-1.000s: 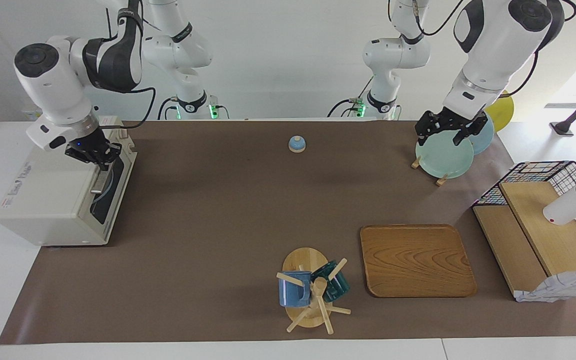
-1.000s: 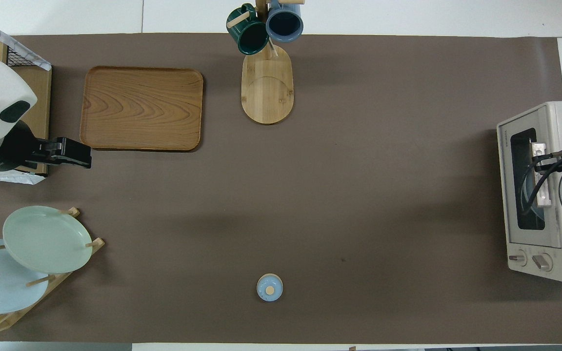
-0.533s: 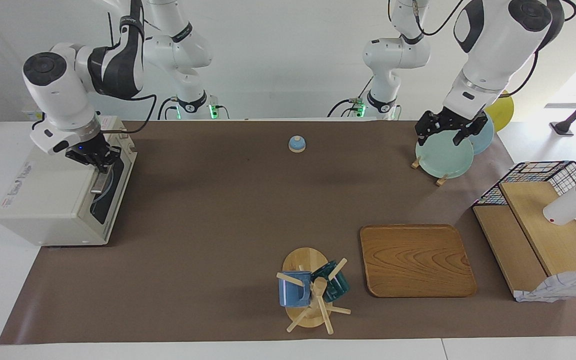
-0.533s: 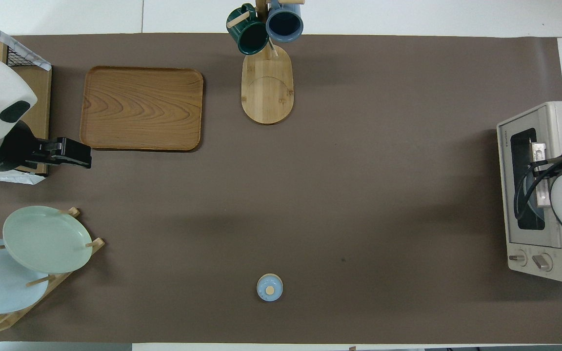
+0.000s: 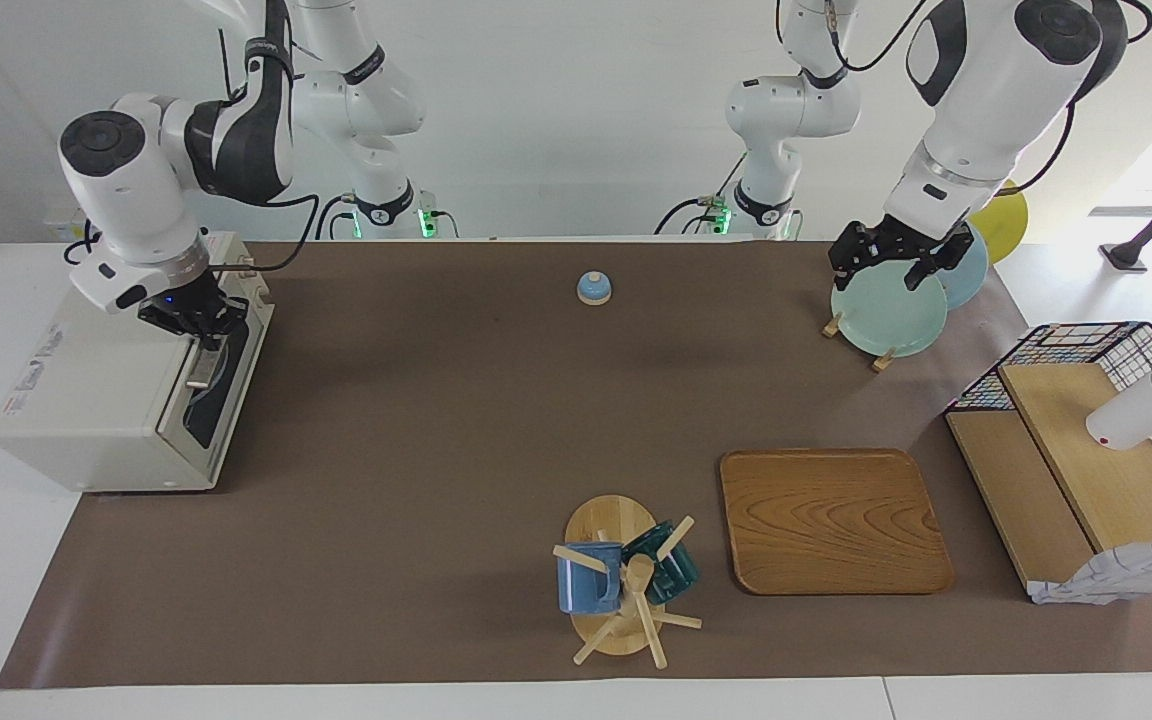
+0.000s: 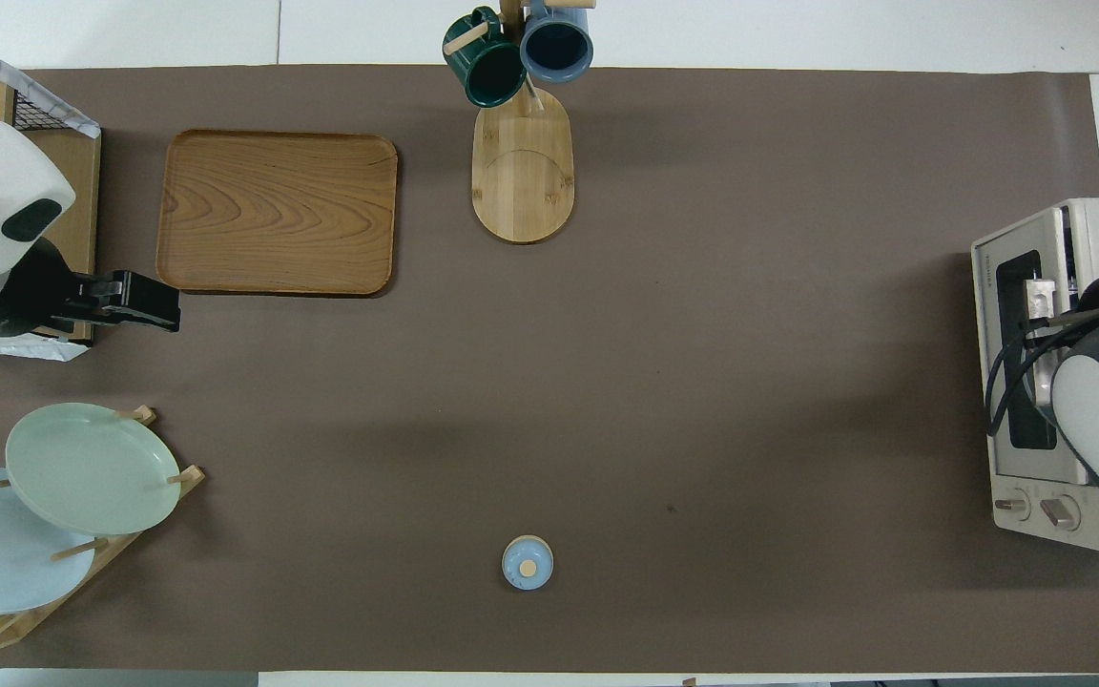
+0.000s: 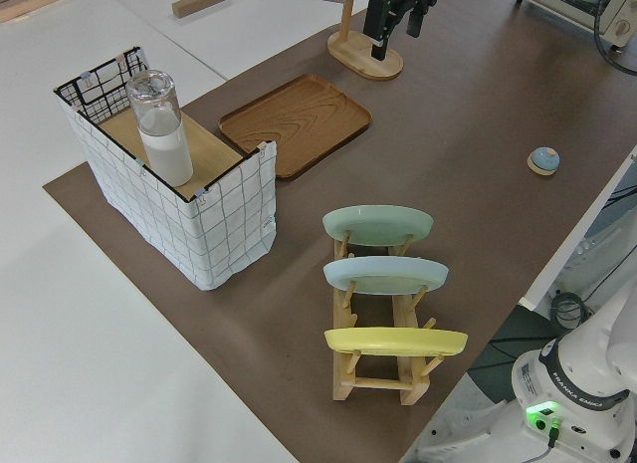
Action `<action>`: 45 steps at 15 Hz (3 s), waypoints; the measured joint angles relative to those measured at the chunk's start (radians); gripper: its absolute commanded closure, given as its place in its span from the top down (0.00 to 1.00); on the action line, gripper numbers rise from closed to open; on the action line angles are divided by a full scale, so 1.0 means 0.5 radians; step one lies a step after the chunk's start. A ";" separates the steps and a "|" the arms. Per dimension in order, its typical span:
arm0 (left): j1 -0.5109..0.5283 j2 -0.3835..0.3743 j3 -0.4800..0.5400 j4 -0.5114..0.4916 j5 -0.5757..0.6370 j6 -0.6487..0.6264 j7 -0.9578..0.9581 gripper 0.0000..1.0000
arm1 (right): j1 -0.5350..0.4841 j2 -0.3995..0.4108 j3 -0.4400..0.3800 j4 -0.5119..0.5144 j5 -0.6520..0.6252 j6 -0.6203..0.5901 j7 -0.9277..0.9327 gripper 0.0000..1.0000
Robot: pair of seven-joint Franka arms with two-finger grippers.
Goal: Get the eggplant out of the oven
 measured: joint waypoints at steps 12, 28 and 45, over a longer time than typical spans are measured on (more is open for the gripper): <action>0.000 0.000 0.002 -0.001 0.000 -0.016 0.000 1.00 | 0.288 0.229 0.040 -0.367 0.040 0.721 0.278 0.00; 0.000 0.000 0.002 -0.001 0.000 -0.017 0.000 1.00 | 0.309 0.306 0.032 -0.448 0.159 0.816 0.396 0.00; 0.001 -0.001 0.003 -0.001 0.000 -0.014 0.000 1.00 | 0.156 0.186 0.008 -0.167 0.058 0.075 0.448 0.46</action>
